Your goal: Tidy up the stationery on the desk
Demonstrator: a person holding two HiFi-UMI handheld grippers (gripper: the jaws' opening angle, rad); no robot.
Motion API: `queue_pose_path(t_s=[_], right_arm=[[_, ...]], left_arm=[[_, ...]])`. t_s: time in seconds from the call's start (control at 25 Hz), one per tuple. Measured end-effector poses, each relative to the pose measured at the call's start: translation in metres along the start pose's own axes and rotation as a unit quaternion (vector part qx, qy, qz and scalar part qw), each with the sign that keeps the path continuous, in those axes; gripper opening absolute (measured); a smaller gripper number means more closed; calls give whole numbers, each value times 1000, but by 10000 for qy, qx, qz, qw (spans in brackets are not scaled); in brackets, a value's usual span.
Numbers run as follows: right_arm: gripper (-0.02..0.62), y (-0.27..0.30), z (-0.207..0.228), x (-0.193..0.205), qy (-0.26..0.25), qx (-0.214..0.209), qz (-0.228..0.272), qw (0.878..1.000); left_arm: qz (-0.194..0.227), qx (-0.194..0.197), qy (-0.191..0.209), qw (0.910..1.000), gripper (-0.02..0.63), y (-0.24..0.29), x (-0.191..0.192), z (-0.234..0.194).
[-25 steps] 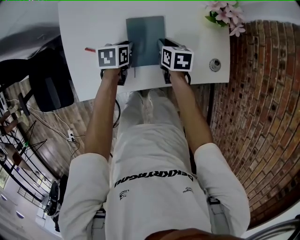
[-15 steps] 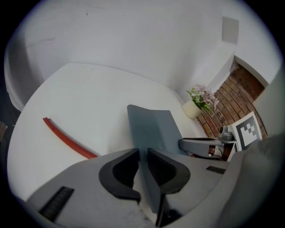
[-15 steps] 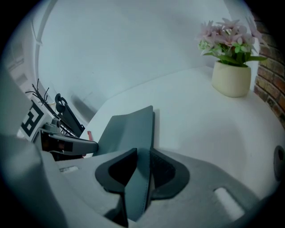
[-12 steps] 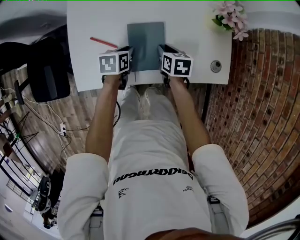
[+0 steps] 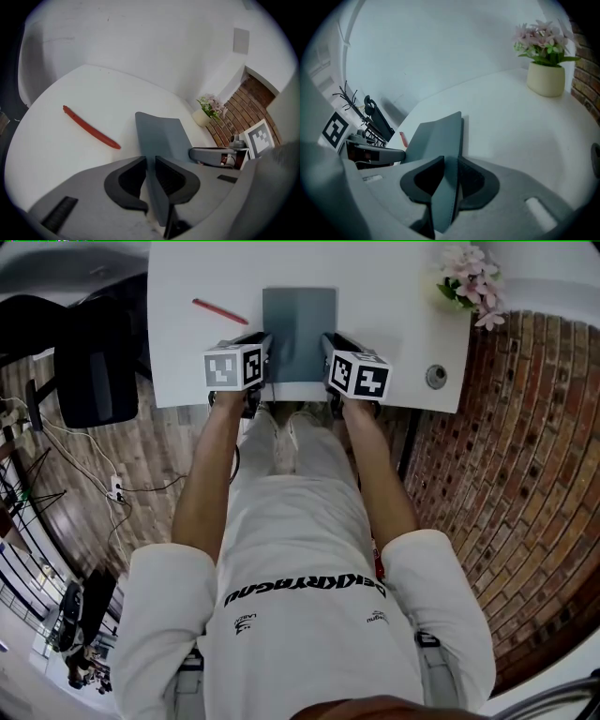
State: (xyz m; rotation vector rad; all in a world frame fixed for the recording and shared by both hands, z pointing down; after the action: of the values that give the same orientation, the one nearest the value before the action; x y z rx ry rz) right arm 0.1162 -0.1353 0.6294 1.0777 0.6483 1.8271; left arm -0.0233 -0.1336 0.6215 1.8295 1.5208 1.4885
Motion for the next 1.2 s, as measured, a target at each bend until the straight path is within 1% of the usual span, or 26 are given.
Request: queue_pose_path(t_s=[0.32, 0.6, 0.84, 0.96, 1.04, 1.08, 1.2], right_arm=[[83, 6, -9, 3, 147, -41, 12, 9999], [83, 16, -17, -7, 123, -97, 45, 9999], [84, 18, -20, -9, 139, -121, 58, 9998], [124, 15, -21, -9, 118, -139, 74, 9998], [137, 8, -24, -14, -72, -61, 198, 9998], [143, 3, -26, -18, -260, -3, 294, 9992], [144, -11, -45, -30, -1015, 77, 539, 9933]], left_arm=[[118, -135, -5, 9998, 63, -5, -3, -13], [220, -207, -82, 9995, 63, -4, -9, -26], [209, -168, -103, 9996, 63, -3, -10, -30], [207, -182, -116, 9996, 63, -3, -10, -30], [248, -266, -85, 9993, 63, -8, -12, -30], [286, -319, -65, 9991, 63, -13, -13, -31], [478, -389, -150, 9980, 63, -30, -15, -32]])
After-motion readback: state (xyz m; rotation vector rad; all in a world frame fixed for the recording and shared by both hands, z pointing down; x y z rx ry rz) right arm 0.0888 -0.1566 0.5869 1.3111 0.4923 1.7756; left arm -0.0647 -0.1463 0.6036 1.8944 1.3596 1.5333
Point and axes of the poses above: the fingertips, and each gripper's own axes: y forward along the fingers, z to its right, x out of its underside, the point moved 2 cm from there along -y, backward along the fingers, and after that the axes turned 10 degrees about y, right-handed, at the moved point
